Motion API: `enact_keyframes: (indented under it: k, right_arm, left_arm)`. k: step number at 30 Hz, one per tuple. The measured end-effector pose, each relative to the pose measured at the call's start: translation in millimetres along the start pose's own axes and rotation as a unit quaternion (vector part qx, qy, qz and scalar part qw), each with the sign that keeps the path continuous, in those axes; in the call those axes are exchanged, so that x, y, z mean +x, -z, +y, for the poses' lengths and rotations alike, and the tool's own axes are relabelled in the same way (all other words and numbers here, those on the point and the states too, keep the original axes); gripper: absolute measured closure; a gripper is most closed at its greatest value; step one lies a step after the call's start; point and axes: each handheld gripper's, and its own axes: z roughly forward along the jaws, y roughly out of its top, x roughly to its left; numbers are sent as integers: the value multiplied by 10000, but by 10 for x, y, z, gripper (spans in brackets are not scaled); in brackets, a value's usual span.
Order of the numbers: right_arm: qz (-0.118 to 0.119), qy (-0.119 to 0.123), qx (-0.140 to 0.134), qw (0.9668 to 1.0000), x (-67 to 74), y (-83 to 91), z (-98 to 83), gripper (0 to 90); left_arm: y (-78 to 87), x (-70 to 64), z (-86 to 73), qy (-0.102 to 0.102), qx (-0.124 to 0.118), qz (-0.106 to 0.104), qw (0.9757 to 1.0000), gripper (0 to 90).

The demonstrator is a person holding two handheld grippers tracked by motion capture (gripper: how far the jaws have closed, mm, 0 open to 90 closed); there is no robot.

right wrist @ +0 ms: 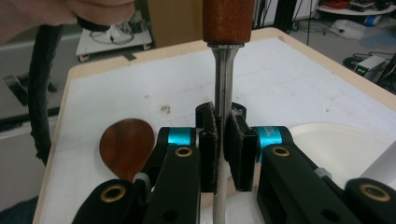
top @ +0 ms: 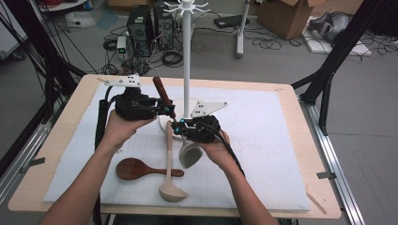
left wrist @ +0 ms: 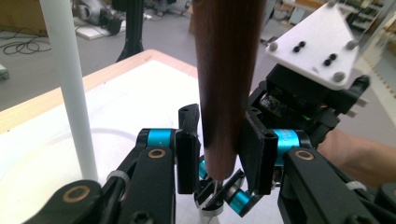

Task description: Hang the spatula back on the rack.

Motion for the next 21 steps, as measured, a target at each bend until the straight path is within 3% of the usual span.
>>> enact_keyframes:
  k: [2,4,11,15,19,21]
  right_arm:
    - [-18,-10,-5,10000,-4,12,1,841]
    - [47,-3,-20,10000,-10,26,5,837]
    - [472,-76,-119,9988,-107,109,19,812]
    - [718,-148,-181,9971,-139,131,21,827]
    - [618,-63,-146,9980,-126,125,33,839]
    - [523,-86,-185,9984,-127,122,42,842]
  left_arm:
    - [-9,-14,23,-4,25,-77,10000,720]
    - [-28,-39,51,-133,63,-129,9998,731]
    - [-85,-81,125,-400,197,-334,9984,734]
    - [-97,-65,133,-396,201,-469,9979,734]
    - [-91,-63,132,-428,209,-364,9982,722]
    - [-81,-65,132,-437,214,-300,9984,659]
